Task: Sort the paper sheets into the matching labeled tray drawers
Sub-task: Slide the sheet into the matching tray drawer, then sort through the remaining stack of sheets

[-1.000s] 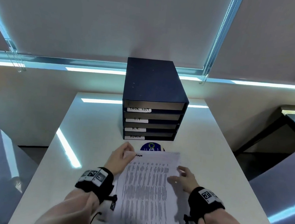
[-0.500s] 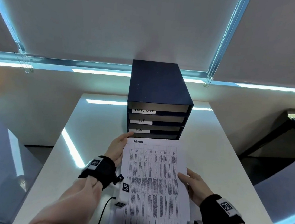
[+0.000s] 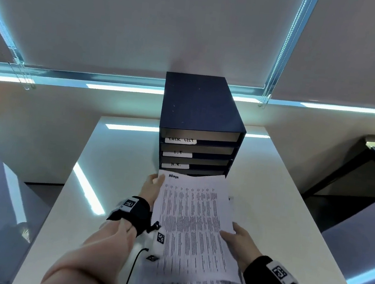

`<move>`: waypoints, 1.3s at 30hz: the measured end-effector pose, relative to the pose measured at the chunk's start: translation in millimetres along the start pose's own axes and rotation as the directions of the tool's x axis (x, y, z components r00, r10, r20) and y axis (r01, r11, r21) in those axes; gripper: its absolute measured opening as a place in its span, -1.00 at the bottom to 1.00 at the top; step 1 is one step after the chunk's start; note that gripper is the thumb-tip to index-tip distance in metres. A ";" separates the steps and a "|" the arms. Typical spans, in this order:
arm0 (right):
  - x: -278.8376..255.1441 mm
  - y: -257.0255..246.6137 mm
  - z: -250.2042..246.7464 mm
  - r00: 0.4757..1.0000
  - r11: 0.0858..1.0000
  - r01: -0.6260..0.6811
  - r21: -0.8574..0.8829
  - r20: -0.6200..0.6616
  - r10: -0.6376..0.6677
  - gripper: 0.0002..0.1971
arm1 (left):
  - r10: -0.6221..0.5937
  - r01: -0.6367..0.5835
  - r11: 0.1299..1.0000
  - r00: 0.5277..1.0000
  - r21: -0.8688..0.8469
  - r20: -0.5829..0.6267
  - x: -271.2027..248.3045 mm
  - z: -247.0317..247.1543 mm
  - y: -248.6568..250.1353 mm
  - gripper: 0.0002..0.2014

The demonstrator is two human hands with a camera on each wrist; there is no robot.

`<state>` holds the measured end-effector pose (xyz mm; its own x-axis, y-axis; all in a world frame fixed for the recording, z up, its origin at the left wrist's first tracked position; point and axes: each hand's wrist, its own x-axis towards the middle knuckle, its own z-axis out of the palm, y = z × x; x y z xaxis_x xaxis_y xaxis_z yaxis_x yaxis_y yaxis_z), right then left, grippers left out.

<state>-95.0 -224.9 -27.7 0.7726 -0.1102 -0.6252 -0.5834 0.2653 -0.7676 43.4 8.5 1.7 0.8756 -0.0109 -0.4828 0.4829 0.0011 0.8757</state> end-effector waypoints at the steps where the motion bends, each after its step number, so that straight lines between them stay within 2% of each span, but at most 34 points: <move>1: 5.6 -8.7 0.5 1.000 1.000 -0.010 0.005 -0.009 0.010 -0.59 | -0.058 0.052 0.994 0.996 0.093 0.061 -1.6 1.0 -4.3 -0.39; 2: 13.4 -18.1 -0.5 0.999 0.999 -0.019 -0.031 -0.028 0.019 -0.63 | -0.102 0.083 0.980 0.990 0.182 0.101 -1.2 1.4 -9.8 -0.30; 3: 25.9 -25.7 -2.4 0.997 0.994 -0.041 -0.103 -0.068 0.034 -0.61 | -0.130 0.107 0.971 0.987 0.212 0.096 -0.7 2.4 -14.1 -0.30; 5: 53.1 -37.0 -10.2 0.994 0.980 -0.093 -0.175 -0.080 0.079 -0.52 | -0.190 0.169 0.973 0.973 0.155 0.130 0.6 1.8 -23.5 -0.46; 7: 57.3 -55.7 -6.7 0.989 0.959 -0.135 -0.248 -0.091 0.115 -0.60 | -0.256 0.251 0.967 0.943 0.054 0.212 0.8 -1.7 -30.1 -0.62; 10: 68.4 -75.7 -4.5 0.985 0.953 -0.165 -0.253 -0.086 0.148 -0.75 | -0.290 0.316 0.948 0.914 -0.049 0.283 4.1 -4.6 -32.5 -0.70; 12: 83.6 -82.9 -4.3 0.984 0.948 -0.168 -0.268 -0.107 0.144 -0.69 | -0.309 0.339 0.940 0.900 -0.047 0.309 3.5 -5.2 -28.9 -0.79; 14: 101.4 -91.0 -1.6 0.988 0.935 -0.145 -0.322 -0.101 0.119 -0.62 | -0.336 0.362 0.932 0.863 0.003 0.377 6.6 -5.8 -28.4 -0.76; 16: 115.3 -95.4 0.8 0.990 0.932 -0.103 -0.348 -0.122 0.064 -0.65 | -0.340 0.378 0.926 0.849 -0.014 0.405 13.9 -5.7 -29.8 -0.67; 18: 129.6 -95.3 0.7 0.990 0.932 -0.085 -0.353 -0.137 0.039 -0.54 | -0.320 0.371 0.927 0.865 -0.063 0.386 24.8 -2.1 -35.2 -0.59; 20: 151.2 -89.8 -4.8 0.993 0.938 -0.081 -0.337 -0.111 0.046 -0.40 | -0.285 0.313 0.949 0.903 -0.037 0.323 34.7 5.7 -39.1 -0.60; 22: 152.1 -92.9 -8.3 0.989 0.925 -0.146 -0.352 -0.073 0.129 -0.34 | -0.250 0.259 0.966 0.943 -0.016 0.222 48.3 14.3 -43.6 -0.56; 24: 139.9 -105.4 -9.0 0.969 0.908 -0.241 -0.342 -0.028 0.247 -0.48 | -0.205 0.206 0.978 0.970 0.002 0.131 64.9 20.9 -46.8 -0.53; 26: 142.0 -112.0 -11.6 0.953 0.916 -0.277 -0.289 0.036 0.300 -0.68 | -0.189 0.191 0.982 0.980 -0.016 0.064 77.3 27.1 -42.9 -0.52; 27: 148.3 -112.3 -12.0 0.963 0.928 -0.262 -0.264 -0.008 0.270 -0.75 | -0.197 0.199 0.977 0.980 -0.077 0.030 84.6 30.0 -39.9 -0.49; 29: 163.2 -110.5 -2.7 0.962 0.962 -0.269 -0.041 -0.067 0.266 -0.92 | -0.217 0.223 0.946 0.975 -0.237 0.053 97.1 35.9 -30.2 -0.44; 30: 170.5 -109.7 5.2 0.963 0.966 -0.251 0.067 -0.084 0.256 -0.93 | -0.204 0.215 0.925 0.977 -0.313 0.068 104.5 38.8 -25.3 -0.50; 31: 182.3 -107.4 12.3 0.973 0.968 -0.209 0.140 -0.072 0.220 -0.84 | -0.195 0.206 0.901 0.978 -0.382 0.067 113.0 40.5 -21.8 -0.57; 33: 196.4 -106.3 29.9 0.987 0.978 -0.130 0.162 -0.074 0.144 -0.72 | -0.239 0.235 0.844 0.970 -0.481 0.055 127.6 41.4 -17.1 -0.74; 34: 197.3 -107.7 36.8 0.985 0.977 -0.127 0.172 -0.092 0.145 -0.70 | -0.257 0.253 0.858 0.965 -0.446 0.051 129.7 41.0 -12.3 -0.81; 36: 191.1 -111.3 43.3 0.988 0.976 -0.139 0.169 -0.045 0.148 -0.76 | -0.241 0.239 0.951 0.970 -0.198 0.017 131.3 36.0 -8.4 -0.81; 37: 186.2 -111.6 42.4 0.990 0.980 -0.134 0.149 -0.018 0.138 -0.82 | -0.184 0.183 0.983 0.983 -0.014 -0.009 129.9 32.4 -9.2 -0.82; 38: 177.5 -113.6 40.4 0.990 0.980 -0.139 0.142 -0.007 0.141 -0.84 | -0.088 0.094 0.977 0.995 0.190 -0.036 125.2 28.9 -10.4 -0.83; 39: 172.3 -112.1 35.3 0.992 0.976 -0.128 0.177 0.012 0.128 -0.75 | 0.035 -0.009 0.929 0.997 0.371 -0.063 116.3 25.9 -11.5 -0.82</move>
<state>112.4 -239.8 -44.4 0.6944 -0.0634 -0.7168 -0.6242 0.4425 -0.6439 139.4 -18.6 -64.4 0.8906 0.0526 -0.4517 0.4376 -0.3697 0.8197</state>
